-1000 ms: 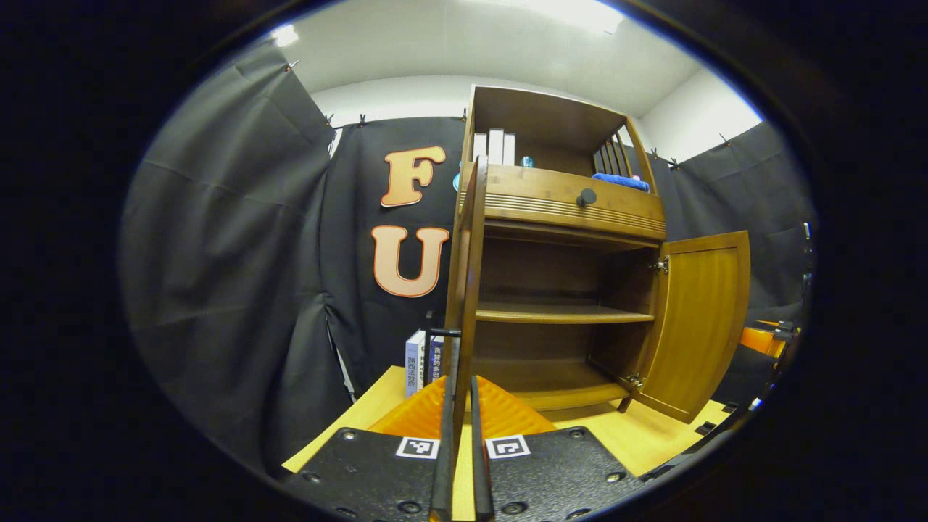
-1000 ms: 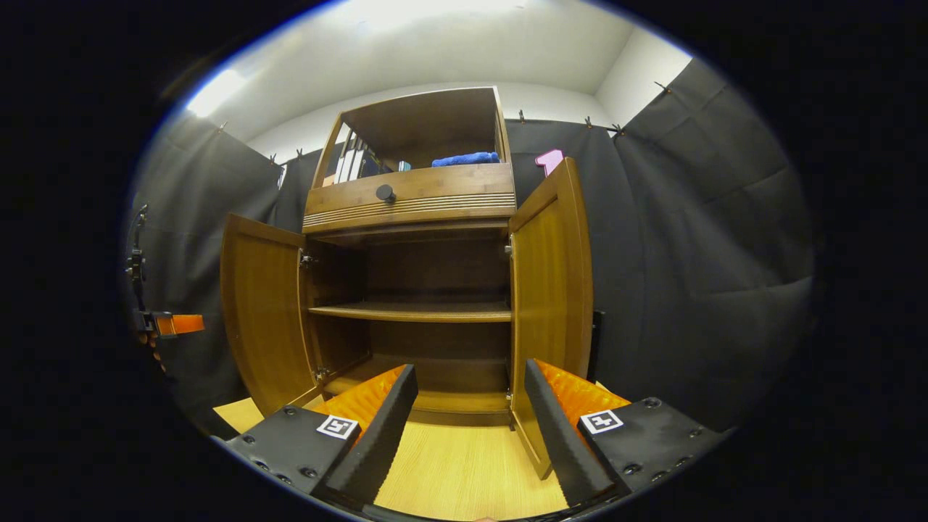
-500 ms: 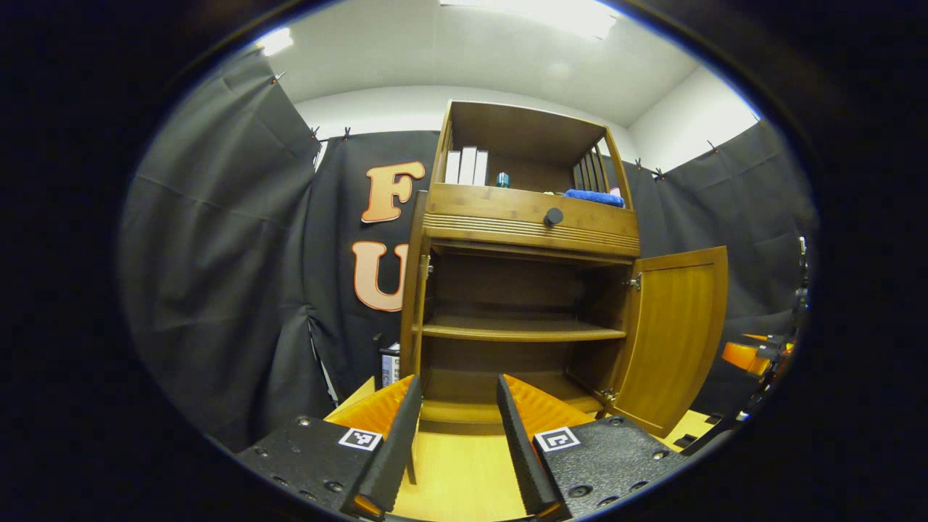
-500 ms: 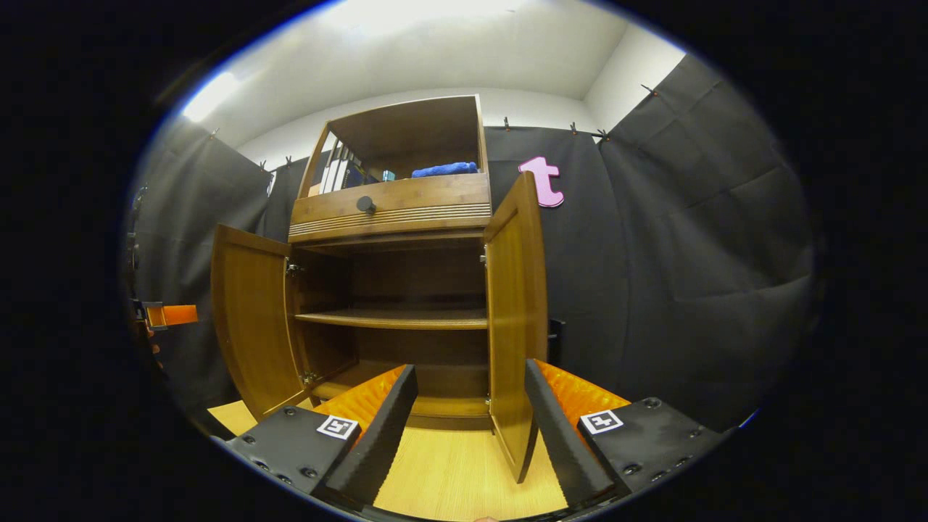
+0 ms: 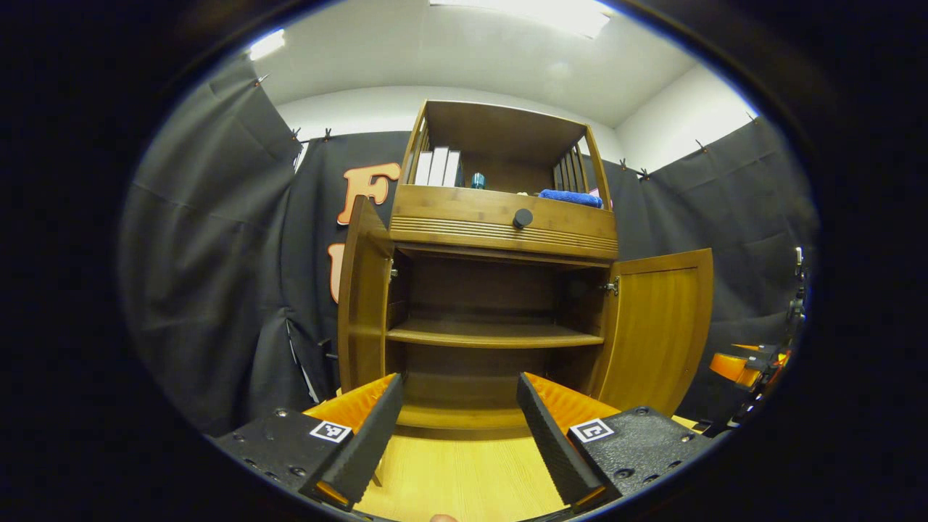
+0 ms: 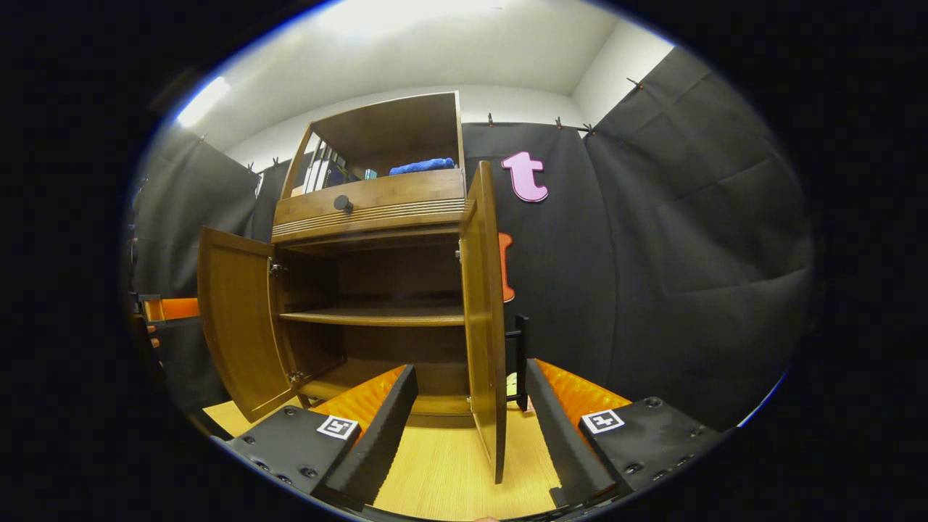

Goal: Open the right door of the double-door shoe cabinet with the right hand, and open the left door with the left hand.

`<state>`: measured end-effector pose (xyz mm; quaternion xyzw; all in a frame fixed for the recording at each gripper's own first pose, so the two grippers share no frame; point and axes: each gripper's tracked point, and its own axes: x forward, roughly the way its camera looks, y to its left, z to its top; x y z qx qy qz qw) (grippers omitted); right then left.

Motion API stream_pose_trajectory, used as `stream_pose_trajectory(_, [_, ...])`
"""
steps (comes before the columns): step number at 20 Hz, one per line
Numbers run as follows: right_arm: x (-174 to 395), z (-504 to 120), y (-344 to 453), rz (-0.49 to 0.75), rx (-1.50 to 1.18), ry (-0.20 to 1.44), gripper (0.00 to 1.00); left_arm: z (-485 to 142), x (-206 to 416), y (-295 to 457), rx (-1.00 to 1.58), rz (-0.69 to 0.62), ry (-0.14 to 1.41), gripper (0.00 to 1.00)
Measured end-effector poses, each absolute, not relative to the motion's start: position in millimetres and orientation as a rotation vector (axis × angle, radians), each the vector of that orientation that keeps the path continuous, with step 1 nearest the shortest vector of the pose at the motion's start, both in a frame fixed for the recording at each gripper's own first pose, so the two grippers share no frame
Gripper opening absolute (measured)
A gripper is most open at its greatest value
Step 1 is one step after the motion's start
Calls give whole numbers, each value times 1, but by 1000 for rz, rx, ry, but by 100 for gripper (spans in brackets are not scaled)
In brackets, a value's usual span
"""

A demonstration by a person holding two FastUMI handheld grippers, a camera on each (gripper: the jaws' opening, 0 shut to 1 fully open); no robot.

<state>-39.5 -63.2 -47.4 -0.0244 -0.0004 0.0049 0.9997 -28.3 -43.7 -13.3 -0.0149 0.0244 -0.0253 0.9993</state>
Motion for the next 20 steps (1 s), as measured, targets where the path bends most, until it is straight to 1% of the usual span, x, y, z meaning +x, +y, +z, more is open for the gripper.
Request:
stream_pose_trajectory(1, [-37,-46,-64,9,-51,0,100,-13,-28,-45,-32,-51,47,93])
stream_pose_trajectory(2, [-37,-47,-65,9,-55,1,97,-13,-28,-47,-32,-51,46,94])
stream_pose_trajectory(3, [-39,-47,-65,7,-59,0,96,-13,-26,-47,-29,-50,44,92])
stream_pose_trajectory(5, [-38,-46,-66,4,-66,-5,96,-10,-24,-47,-16,-42,36,92])
stream_pose_trajectory(6, [-35,-45,-68,4,-67,-6,100,-9,-24,-46,-9,-38,32,92])
stream_pose_trajectory(8, [-35,-45,-66,8,-66,-8,100,-7,-24,-47,-2,-39,25,92])
stream_pose_trajectory(10, [-33,-44,-64,11,-65,-10,96,-6,-25,-49,2,-42,18,92])
stream_pose_trajectory(11, [-33,-44,-62,12,-65,-11,97,-6,-25,-50,3,-46,14,92])
stream_pose_trajectory(12, [-33,-44,-61,15,-67,-11,100,-5,-25,-51,5,-47,12,92])
stream_pose_trajectory(14, [-32,-43,-59,18,-72,-11,100,-5,-25,-51,8,-49,10,92])
stream_pose_trajectory(15, [-32,-43,-58,20,-74,-12,97,-5,-26,-52,8,-50,9,92])
stream_pose_trajectory(16, [-33,-43,-56,23,-75,-13,97,-5,-27,-51,9,-51,9,92])
stream_pose_trajectory(17, [-33,-42,-56,24,-77,-13,100,-6,-27,-52,9,-52,7,92])
stream_pose_trajectory(18, [-34,-41,-55,25,-77,-16,97,-4,-27,-51,10,-53,5,92])
stream_pose_trajectory(19, [-34,-40,-54,26,-77,-18,100,-4,-28,-52,11,-54,3,92])
stream_pose_trajectory(20, [-35,-39,-54,27,-76,-22,97,-4,-28,-51,11,-54,2,92])
